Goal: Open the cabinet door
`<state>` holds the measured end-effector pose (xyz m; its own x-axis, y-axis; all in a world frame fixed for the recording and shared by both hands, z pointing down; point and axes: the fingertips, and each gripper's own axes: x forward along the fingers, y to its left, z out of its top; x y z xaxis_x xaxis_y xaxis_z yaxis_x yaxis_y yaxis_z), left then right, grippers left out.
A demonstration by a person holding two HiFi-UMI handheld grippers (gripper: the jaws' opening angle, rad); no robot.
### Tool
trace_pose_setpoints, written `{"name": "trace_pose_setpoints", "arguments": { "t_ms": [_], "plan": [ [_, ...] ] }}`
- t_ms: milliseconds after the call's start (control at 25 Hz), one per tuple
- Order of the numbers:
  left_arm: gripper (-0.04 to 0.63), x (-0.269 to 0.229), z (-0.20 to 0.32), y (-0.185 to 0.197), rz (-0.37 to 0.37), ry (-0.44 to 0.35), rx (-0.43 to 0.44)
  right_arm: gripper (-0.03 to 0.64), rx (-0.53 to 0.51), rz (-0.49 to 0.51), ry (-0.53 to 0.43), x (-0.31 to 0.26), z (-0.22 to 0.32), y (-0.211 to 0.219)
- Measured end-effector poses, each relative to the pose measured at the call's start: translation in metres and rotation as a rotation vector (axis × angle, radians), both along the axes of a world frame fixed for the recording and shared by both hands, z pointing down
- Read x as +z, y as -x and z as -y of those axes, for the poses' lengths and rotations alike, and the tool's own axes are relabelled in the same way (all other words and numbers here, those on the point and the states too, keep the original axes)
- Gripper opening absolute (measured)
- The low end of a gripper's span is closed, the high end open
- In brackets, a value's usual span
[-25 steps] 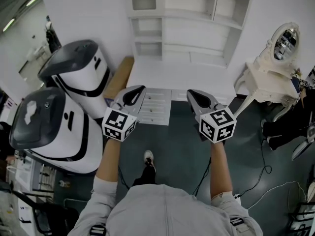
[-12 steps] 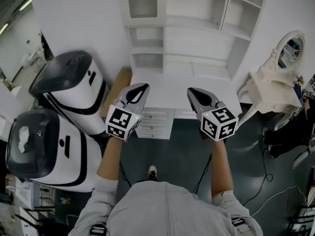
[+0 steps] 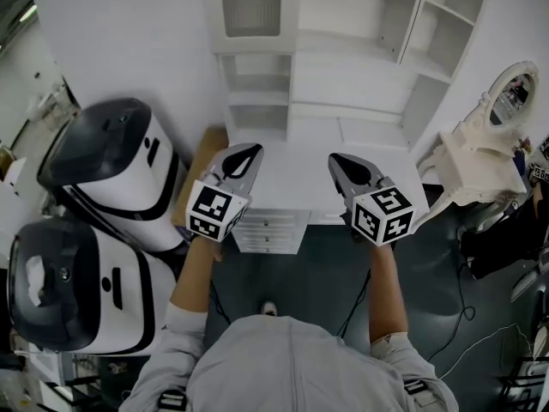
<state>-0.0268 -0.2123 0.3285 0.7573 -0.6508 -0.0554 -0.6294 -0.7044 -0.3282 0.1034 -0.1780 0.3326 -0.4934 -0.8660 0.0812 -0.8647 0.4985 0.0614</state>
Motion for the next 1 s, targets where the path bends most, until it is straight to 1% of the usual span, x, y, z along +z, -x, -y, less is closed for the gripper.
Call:
{"name": "trace_pose_setpoints", "arguments": {
  "t_ms": [200, 320, 480, 600, 760, 880, 1000],
  "plan": [
    [0.017, 0.009, 0.038, 0.011, -0.012, 0.028, 0.010, 0.002, 0.027, 0.008, 0.016, 0.010, 0.036, 0.007],
    [0.018, 0.019, 0.056, 0.013, -0.005, 0.053, 0.019, 0.001, 0.044, 0.021, 0.027, 0.015, 0.048, 0.008],
    [0.017, 0.023, 0.074, 0.009, -0.023, 0.081, 0.021, 0.000, 0.055, 0.011, 0.040, 0.018, 0.061, 0.003],
    [0.017, 0.027, 0.087, 0.001, -0.012, 0.081, 0.034, 0.002, 0.086, 0.043, 0.018, 0.013, 0.078, -0.007],
    [0.017, 0.027, 0.111, -0.005, -0.014, 0.079, 0.027, 0.002, 0.113, 0.065, 0.000, 0.011, 0.104, -0.017],
    [0.017, 0.024, 0.133, -0.008, -0.016, 0.072, 0.008, 0.002, 0.112, 0.052, -0.006, 0.010, 0.125, -0.025],
    [0.017, 0.011, 0.160, -0.018, -0.013, 0.047, -0.019, 0.002, 0.092, 0.033, -0.023, 0.001, 0.154, -0.037]
  ]
}}
